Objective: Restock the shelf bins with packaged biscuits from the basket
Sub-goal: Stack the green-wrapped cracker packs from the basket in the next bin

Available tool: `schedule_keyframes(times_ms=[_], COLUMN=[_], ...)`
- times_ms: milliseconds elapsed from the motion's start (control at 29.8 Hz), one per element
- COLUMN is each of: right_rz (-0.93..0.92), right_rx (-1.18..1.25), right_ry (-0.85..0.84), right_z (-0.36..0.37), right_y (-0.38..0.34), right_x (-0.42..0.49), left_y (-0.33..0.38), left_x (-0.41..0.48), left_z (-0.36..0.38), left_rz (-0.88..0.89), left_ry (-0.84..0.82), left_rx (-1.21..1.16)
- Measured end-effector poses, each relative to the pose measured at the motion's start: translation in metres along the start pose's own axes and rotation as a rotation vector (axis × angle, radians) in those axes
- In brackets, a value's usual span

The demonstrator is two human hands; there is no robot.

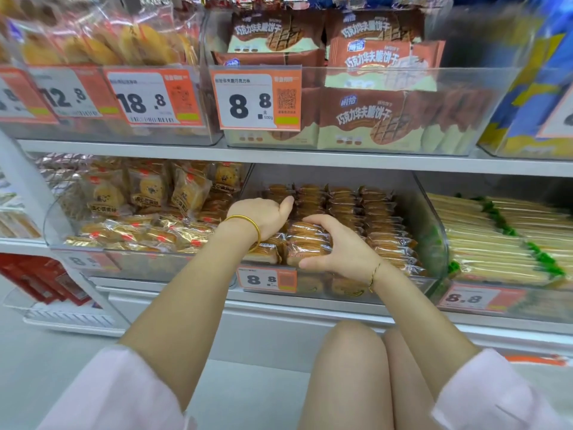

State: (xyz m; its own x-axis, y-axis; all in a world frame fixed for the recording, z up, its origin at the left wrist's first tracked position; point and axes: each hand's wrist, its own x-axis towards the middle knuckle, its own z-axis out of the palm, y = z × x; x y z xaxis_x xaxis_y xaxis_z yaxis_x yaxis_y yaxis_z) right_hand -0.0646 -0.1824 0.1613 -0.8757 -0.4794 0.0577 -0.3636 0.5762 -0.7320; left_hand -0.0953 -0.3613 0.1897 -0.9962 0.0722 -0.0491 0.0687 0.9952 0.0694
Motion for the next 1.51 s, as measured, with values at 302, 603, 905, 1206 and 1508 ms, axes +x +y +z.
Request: schedule_keyframes(times_ms=[302,603,905,1206,1508], right_rz=[-0.019,0.002,0.040,0.045,0.130], right_rx=[0.043,-0.056,0.237,0.077,0.328], right_ry=[0.035,-0.007,0.252,0.468,0.445], right_z=[0.005,0.001,0.008,0.043,0.029], right_y=[-0.003,-0.002,0.007,-0.011,-0.007], right_x=[-0.001,0.002,-0.010,0.005,-0.003], left_y=[-0.006,-0.005,-0.002,0.000,0.007], left_x=[-0.027,-0.036,-0.040,-0.042,-0.047], left_z=[0.017,0.018,0.018,0.029,0.021], left_rz=[0.048,0.031,0.029,-0.002,0.002], left_ry=[0.147,0.233,0.238,0.316,0.344], left_rx=[-0.021,-0.028,-0.099,-0.088,-0.152])
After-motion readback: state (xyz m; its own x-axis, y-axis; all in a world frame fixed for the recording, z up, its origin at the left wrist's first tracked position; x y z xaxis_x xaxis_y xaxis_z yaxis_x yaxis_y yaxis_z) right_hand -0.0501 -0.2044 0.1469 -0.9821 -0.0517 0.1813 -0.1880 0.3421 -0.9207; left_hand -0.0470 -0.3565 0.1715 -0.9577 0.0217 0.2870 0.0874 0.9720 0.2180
